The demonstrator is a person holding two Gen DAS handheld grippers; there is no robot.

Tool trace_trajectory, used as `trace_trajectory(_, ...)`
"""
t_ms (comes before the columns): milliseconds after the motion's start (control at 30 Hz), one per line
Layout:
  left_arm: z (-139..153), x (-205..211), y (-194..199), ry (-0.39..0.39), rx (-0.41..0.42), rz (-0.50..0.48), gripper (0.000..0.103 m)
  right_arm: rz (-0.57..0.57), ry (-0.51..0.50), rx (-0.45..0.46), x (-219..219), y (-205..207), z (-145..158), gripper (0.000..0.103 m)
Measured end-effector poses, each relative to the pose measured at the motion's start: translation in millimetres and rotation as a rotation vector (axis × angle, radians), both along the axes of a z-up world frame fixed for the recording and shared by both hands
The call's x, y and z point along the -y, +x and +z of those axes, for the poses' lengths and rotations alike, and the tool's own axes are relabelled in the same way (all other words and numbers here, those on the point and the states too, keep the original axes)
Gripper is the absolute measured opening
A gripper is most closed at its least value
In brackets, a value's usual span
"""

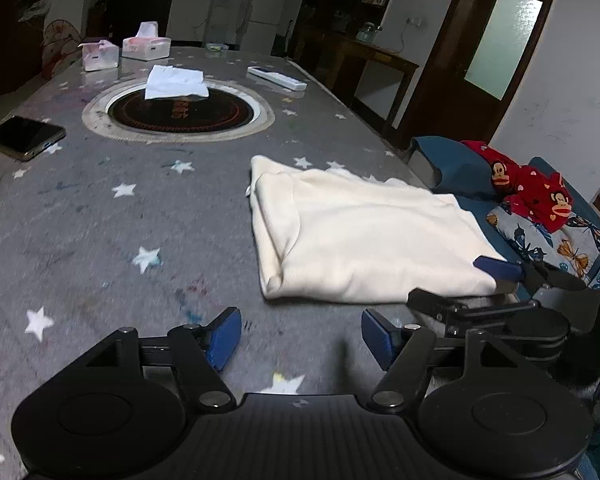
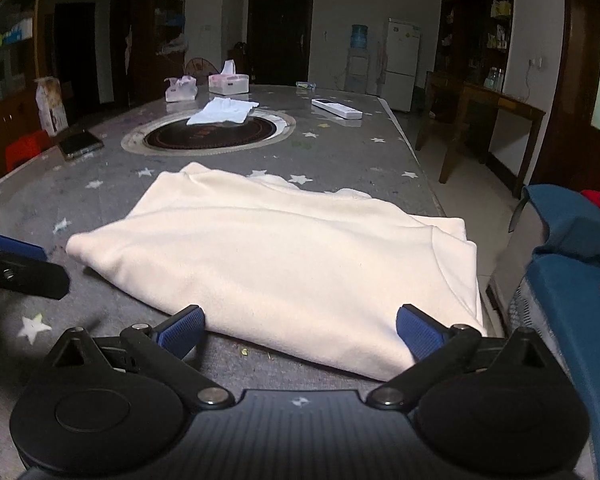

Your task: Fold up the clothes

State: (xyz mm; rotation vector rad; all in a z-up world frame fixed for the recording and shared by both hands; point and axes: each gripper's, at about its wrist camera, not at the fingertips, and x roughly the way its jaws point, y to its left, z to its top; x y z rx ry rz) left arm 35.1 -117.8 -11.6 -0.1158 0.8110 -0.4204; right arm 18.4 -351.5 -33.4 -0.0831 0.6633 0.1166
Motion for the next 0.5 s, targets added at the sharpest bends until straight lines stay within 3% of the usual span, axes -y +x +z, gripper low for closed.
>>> trace_trajectory(200,-7.1,-4.8,-9.3,0.001,-0.022,0.014,0.077,0.001,-0.04,-0.005,-5.2,0.9,-2.1,0.103)
trace_trajectory(500,-9.7,-4.6,-17.4,0.001,-0.026,0.02,0.1,0.004,-0.04,-0.009,-4.0,2.3,-2.8,0.103)
